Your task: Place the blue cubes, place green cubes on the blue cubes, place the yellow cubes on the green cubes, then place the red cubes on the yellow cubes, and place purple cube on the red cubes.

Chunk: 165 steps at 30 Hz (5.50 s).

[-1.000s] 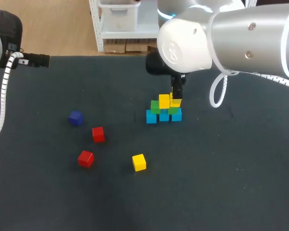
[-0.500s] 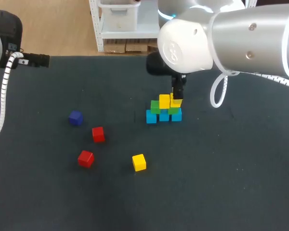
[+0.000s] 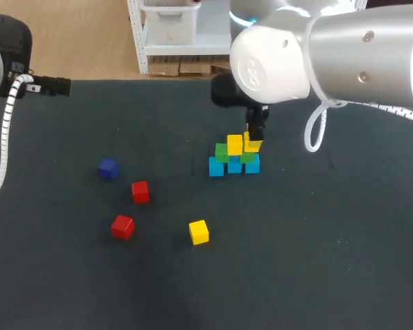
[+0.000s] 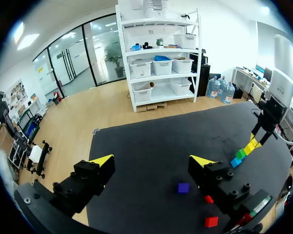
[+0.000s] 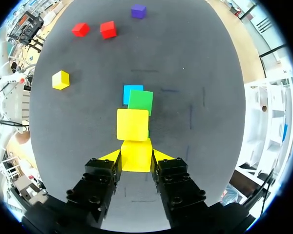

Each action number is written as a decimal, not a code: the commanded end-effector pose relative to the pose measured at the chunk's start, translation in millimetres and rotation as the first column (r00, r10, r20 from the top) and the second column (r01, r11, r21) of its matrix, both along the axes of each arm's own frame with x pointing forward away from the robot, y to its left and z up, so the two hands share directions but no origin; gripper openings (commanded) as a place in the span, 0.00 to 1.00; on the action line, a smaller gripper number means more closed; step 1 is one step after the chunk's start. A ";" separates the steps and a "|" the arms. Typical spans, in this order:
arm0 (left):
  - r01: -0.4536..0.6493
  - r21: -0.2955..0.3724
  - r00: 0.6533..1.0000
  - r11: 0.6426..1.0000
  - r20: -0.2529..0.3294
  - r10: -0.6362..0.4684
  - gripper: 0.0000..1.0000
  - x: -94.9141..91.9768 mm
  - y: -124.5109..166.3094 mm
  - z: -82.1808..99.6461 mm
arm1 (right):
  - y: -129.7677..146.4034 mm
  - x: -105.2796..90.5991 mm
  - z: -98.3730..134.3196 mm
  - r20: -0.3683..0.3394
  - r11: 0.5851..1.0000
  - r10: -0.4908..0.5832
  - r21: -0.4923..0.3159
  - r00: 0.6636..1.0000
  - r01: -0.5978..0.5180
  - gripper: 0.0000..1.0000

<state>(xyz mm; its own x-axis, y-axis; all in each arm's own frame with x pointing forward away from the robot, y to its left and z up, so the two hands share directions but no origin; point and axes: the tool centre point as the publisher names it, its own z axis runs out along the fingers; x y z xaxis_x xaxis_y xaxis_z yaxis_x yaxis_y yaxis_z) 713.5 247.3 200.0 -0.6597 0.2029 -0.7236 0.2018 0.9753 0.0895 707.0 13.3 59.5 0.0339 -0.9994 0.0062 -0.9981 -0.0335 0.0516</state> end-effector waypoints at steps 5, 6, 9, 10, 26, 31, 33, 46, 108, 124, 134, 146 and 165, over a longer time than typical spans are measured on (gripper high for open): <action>0.007 -0.003 1.000 1.000 -0.003 -0.007 1.00 0.9 1.5 0.3 | 1.2 -4.4 0.0 0.010 1.000 0.012 -0.002 1.000 -0.012 0.01; 0.007 -0.003 1.000 1.000 -0.003 -0.007 1.00 0.9 1.5 0.3 | 1.3 -4.5 -0.1 0.010 1.000 0.013 -0.004 1.000 -0.013 0.02; 0.007 -0.003 1.000 1.000 -0.003 -0.007 1.00 0.9 1.5 0.3 | 1.3 -4.7 -0.7 0.011 1.000 0.015 -0.007 1.000 -0.015 0.02; 0.007 -0.003 1.000 1.000 -0.003 -0.007 1.00 0.9 1.5 0.3 | 1.3 -4.7 -0.8 0.012 1.000 0.015 -0.008 1.000 -0.015 0.02; 0.007 -0.003 1.000 1.000 -0.003 -0.007 1.00 0.9 1.5 0.3 | 1.9 -5.5 -2.1 0.014 1.000 0.018 -0.016 1.000 -0.018 0.09; 0.007 -0.003 1.000 1.000 -0.003 -0.007 1.00 0.9 1.5 0.3 | 1.4 -5.3 -2.2 0.017 1.000 0.015 -0.019 1.000 -0.015 0.22; 0.007 -0.003 1.000 1.000 -0.003 -0.007 1.00 0.9 1.5 0.3 | 1.3 -5.2 -2.2 0.019 1.000 0.014 -0.020 1.000 -0.014 0.30; 0.007 -0.003 1.000 1.000 -0.003 -0.007 1.00 0.9 1.5 0.3 | 1.7 -5.1 -2.1 0.022 1.000 0.011 -0.019 1.000 -0.010 0.49; 0.007 -0.003 1.000 1.000 -0.003 -0.007 1.00 0.9 1.5 0.3 | -17.2 -13.4 5.7 -0.019 0.998 -0.056 0.016 0.998 0.056 0.39; 0.007 -0.003 1.000 1.000 -0.003 -0.007 1.00 0.9 1.5 0.3 | -17.4 -7.3 5.0 -0.004 0.997 -0.069 0.016 0.998 0.069 0.44; 0.007 -0.003 1.000 1.000 -0.003 -0.007 1.00 0.9 1.5 0.3 | -17.2 -4.9 5.6 0.003 0.997 -0.069 0.014 0.998 0.069 0.44; 0.007 -0.003 1.000 1.000 -0.003 -0.007 1.00 0.9 1.5 0.3 | -17.7 -3.0 3.9 0.010 0.997 -0.079 0.010 0.997 0.078 0.81; 0.007 -0.003 1.000 1.000 -0.003 -0.007 1.00 0.9 1.5 0.3 | -47.8 -2.5 26.3 0.048 0.956 -0.264 0.150 0.963 0.254 0.49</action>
